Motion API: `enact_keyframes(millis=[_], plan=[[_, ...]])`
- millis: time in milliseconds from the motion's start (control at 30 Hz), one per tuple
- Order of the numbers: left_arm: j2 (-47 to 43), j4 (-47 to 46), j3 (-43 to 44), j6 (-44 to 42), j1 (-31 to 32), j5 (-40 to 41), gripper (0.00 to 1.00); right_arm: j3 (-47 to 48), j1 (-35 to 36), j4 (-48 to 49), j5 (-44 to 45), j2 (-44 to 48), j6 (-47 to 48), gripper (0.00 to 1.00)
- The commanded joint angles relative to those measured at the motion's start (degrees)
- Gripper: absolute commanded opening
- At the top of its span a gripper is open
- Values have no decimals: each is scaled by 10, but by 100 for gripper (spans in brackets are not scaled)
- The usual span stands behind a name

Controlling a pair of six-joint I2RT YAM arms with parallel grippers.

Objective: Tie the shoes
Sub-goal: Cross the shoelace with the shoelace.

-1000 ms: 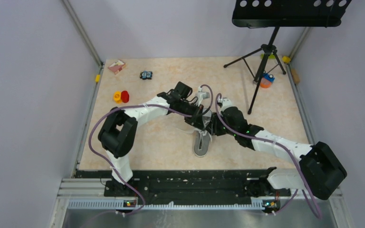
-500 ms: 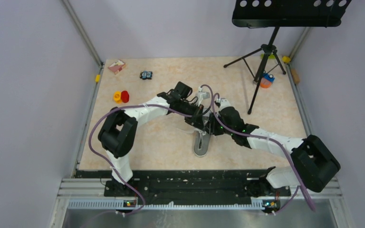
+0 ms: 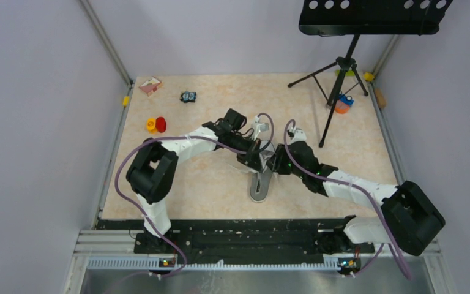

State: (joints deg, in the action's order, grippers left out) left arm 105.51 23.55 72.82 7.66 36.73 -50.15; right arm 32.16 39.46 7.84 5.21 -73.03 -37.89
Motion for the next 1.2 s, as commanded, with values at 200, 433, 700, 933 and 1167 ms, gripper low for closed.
enact_keyframes(millis=[200, 433, 700, 933, 1167], plan=[[-4, -1, -20, -18, -1, -23, 0, -44, -4, 51, 2, 37, -62, 34], [7, 4, -15, -20, -1, -19, 0, -51, -4, 18, -16, 81, -44, 34], [12, -1, -11, -19, -1, -25, 0, -54, -4, -23, -47, 122, -25, 37], [16, 12, -1, -26, -1, -31, 0, -39, -5, -51, -59, 124, -10, 38], [14, 22, -3, -32, -2, -35, 0, -37, -4, -61, 10, 145, -32, 39]])
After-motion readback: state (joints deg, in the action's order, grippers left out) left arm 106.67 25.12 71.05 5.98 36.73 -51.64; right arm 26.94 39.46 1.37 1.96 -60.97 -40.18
